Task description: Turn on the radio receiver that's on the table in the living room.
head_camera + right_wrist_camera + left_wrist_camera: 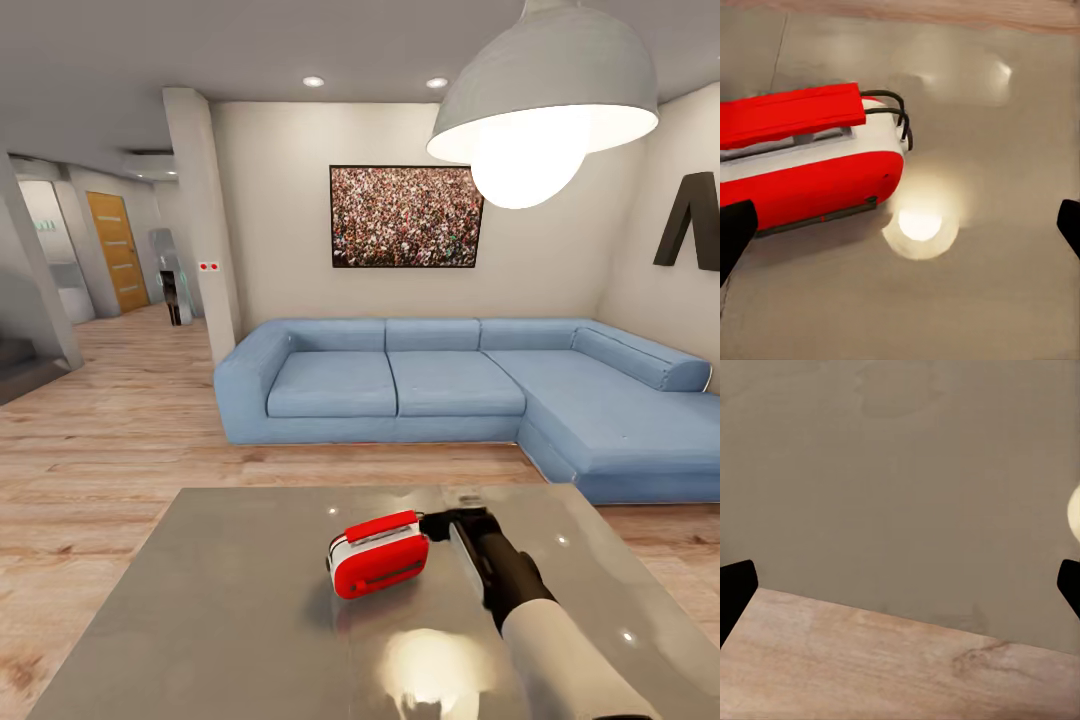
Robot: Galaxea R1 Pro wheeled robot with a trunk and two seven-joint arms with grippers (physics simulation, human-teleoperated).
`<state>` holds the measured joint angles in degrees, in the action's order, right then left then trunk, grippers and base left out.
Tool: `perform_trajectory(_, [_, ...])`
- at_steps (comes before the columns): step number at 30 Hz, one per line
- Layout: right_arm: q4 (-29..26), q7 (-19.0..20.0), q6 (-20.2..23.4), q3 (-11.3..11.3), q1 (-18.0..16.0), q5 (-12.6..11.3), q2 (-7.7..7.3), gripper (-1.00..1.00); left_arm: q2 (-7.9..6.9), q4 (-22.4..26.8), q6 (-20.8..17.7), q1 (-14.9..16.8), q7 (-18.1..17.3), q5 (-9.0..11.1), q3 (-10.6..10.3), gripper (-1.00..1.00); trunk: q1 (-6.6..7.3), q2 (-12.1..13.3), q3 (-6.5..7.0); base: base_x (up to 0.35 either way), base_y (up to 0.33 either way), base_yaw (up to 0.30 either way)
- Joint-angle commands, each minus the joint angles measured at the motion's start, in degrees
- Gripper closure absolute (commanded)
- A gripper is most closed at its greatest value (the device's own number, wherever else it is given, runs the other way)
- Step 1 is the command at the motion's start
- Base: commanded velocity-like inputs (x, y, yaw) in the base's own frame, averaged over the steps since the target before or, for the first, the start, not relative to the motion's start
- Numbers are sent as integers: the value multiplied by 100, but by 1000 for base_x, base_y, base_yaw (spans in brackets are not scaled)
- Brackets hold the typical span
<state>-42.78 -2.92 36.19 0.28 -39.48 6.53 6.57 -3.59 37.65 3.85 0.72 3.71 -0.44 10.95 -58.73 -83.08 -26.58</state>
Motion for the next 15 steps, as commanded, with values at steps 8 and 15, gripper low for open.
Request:
perform_trajectory(8, [-410,-6,901,-1,-322,5,278,-100,9,-11,1,1,-1,0,-3,-100,0,0,0,0,0,0])
perform_trajectory(15, [-402,8,1257,6,-814,-8,343,-100,3,64,-18,2,2,4,-5,-100,0,0,0,0,0,0])
